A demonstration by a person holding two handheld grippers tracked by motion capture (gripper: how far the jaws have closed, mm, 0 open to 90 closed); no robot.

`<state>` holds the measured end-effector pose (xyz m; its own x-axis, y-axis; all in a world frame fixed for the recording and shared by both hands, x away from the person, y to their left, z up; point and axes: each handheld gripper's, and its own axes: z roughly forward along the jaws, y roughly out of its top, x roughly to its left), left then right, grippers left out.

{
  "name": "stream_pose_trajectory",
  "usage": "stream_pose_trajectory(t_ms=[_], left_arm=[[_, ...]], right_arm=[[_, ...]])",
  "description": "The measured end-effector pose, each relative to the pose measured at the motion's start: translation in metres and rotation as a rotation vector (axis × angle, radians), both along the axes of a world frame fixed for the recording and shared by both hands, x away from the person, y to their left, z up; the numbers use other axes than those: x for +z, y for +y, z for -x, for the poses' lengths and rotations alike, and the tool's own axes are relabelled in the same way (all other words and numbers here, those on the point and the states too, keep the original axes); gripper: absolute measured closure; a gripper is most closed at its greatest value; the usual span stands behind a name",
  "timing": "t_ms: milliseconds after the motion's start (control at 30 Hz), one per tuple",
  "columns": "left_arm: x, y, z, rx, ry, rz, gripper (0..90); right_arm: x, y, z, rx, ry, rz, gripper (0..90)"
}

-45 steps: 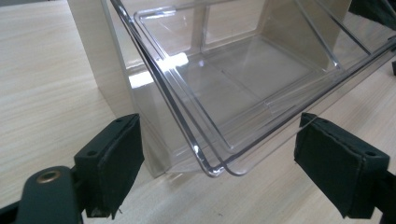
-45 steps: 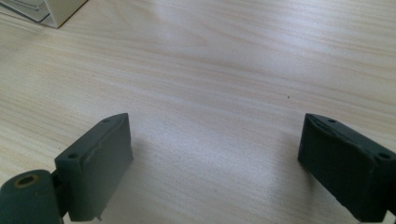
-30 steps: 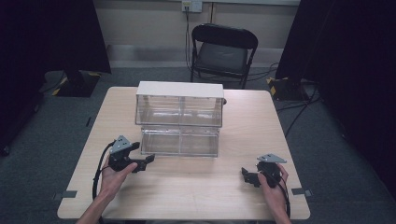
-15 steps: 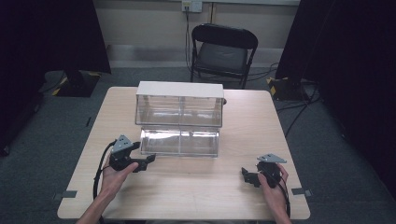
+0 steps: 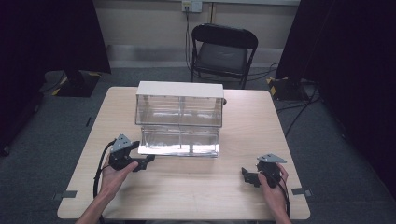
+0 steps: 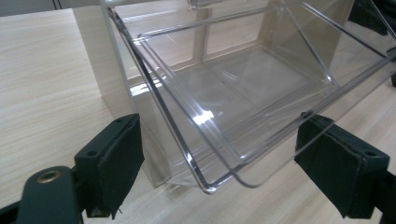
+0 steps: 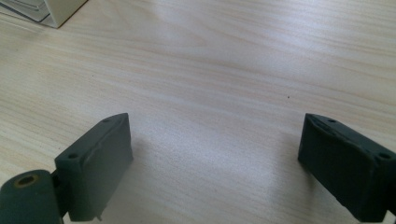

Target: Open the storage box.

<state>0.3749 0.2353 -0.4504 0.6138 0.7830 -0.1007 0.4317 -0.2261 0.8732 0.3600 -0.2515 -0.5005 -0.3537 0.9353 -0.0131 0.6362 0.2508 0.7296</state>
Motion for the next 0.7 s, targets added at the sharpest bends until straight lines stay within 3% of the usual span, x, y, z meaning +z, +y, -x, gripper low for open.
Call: stream_pose_trajectory(t_ms=[267, 700], left_arm=[[0.009, 0.002, -0.003, 0.017, -0.018, 0.018, 15.7], [0.014, 0.006, -0.008, 0.017, -0.021, 0.005, 15.6]], right_arm=[[0.0, 0.0, 0.0, 0.0, 0.0, 0.0, 9.0], [0.0, 0.0, 0.0, -0.002, 0.003, 0.002, 8.3]])
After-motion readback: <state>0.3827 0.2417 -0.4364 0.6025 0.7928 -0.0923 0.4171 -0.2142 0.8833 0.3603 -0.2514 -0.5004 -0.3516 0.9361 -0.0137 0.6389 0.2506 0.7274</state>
